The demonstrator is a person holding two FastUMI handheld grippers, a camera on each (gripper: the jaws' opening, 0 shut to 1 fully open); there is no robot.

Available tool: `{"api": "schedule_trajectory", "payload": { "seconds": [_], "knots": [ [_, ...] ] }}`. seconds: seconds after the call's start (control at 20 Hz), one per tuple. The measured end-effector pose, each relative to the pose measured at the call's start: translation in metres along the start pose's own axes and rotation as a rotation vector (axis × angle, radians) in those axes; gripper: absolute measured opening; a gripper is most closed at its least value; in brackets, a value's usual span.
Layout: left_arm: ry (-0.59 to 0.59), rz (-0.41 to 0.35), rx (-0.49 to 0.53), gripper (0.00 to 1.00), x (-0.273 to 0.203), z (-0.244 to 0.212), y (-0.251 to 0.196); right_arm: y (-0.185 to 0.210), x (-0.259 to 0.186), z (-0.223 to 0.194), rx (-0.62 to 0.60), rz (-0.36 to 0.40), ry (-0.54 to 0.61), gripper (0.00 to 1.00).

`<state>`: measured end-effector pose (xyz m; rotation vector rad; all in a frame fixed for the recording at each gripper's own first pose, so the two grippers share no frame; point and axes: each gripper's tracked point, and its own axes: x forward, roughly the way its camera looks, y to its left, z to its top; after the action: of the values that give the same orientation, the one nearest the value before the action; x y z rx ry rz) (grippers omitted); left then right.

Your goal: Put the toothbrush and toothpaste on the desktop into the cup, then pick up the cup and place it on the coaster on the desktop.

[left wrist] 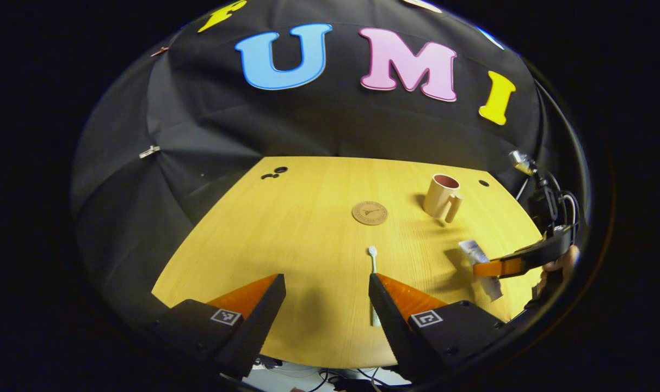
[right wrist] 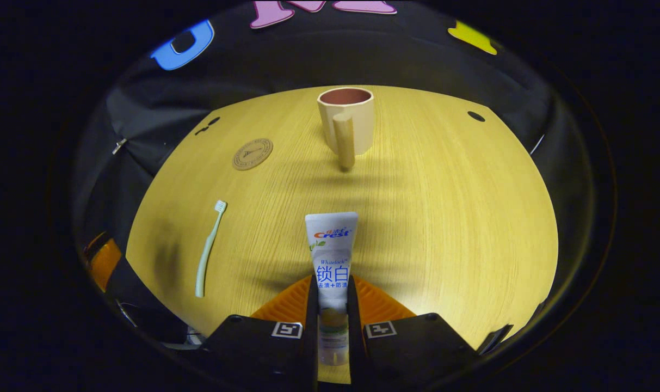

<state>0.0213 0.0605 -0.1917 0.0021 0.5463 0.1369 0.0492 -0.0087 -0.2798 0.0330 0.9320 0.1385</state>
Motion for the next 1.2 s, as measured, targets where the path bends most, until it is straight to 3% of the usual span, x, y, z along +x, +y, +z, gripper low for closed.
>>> {"api": "schedule_trajectory", "payload": {
  "seconds": [0.25, 0.4, 0.55, 0.95, 1.2],
  "knots": [
    [0.107, -0.096, -0.008, 0.98, 0.043, -0.019, -0.029, -0.015, -0.044, 0.003, 0.08, 0.033, -0.044, 0.27],
    [0.186, -0.12, 0.067, 0.96, 0.071, -0.037, -0.042, -0.027, -0.064, 0.004, 0.1, 0.027, -0.07, 0.27],
    [0.245, -0.162, 0.07, 0.95, 0.089, -0.048, -0.06, -0.037, -0.075, 0.003, 0.148, 0.035, -0.071, 0.27],
    [0.358, -0.102, 0.116, 0.81, 0.116, -0.078, -0.064, -0.044, -0.085, -0.002, 0.198, 0.065, -0.079, 0.27],
    [0.384, -0.113, 0.08, 0.71, 0.117, -0.082, -0.071, -0.047, -0.085, -0.002, 0.17, 0.088, -0.073, 0.27]
  ]
}}
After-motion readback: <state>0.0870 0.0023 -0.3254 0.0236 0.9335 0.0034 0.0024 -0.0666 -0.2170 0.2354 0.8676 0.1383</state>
